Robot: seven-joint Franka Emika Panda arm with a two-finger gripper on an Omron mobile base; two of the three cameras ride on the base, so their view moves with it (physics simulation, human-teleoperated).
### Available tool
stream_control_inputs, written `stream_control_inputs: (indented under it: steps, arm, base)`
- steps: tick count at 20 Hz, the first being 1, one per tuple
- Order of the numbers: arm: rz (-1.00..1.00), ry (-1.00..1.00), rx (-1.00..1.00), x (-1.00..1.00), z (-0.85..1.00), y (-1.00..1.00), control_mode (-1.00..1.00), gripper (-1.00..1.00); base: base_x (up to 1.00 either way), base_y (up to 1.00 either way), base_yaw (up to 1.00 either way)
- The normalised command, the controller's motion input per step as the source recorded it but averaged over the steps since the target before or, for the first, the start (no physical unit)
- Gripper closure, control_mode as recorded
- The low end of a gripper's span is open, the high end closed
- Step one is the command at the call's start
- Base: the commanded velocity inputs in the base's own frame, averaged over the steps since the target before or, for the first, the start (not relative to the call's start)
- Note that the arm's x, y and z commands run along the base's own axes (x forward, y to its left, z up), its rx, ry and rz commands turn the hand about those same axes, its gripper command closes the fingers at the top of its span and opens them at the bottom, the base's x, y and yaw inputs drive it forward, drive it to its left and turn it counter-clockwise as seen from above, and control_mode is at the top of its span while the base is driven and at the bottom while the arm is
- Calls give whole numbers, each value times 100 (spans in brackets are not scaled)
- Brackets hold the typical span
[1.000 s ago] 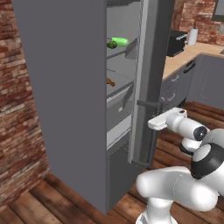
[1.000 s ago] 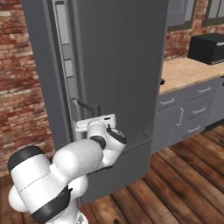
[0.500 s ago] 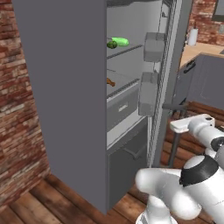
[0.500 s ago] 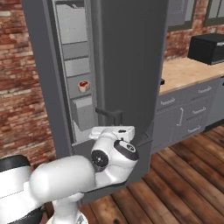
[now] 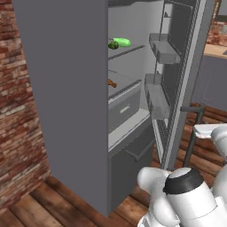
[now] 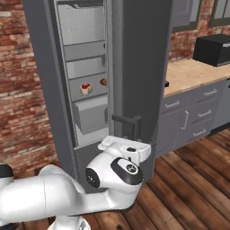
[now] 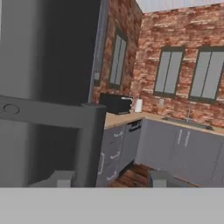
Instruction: Gather the corn and avocado from the fridge and place them on a tray on the dining counter. Then gather the steak and chicken drumstick from the fridge and place them on the other tray.
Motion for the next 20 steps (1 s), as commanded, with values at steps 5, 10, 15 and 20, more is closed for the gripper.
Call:
stream_control_inputs:
  steps: [5,10,15,20]
  arm:
    - [-13,-18,0,-100,67,-11,-100,-100]
    - [-9,-7,0,-87,99,1,-100,-100]
    - [-9,2,0,-39,100,21,-100,-100]
    - [-8,14,0,-11,99,48,-100,-100]
  base:
    - [0,0,0]
    - [0,0,0]
    - [0,0,0]
    - [0,0,0]
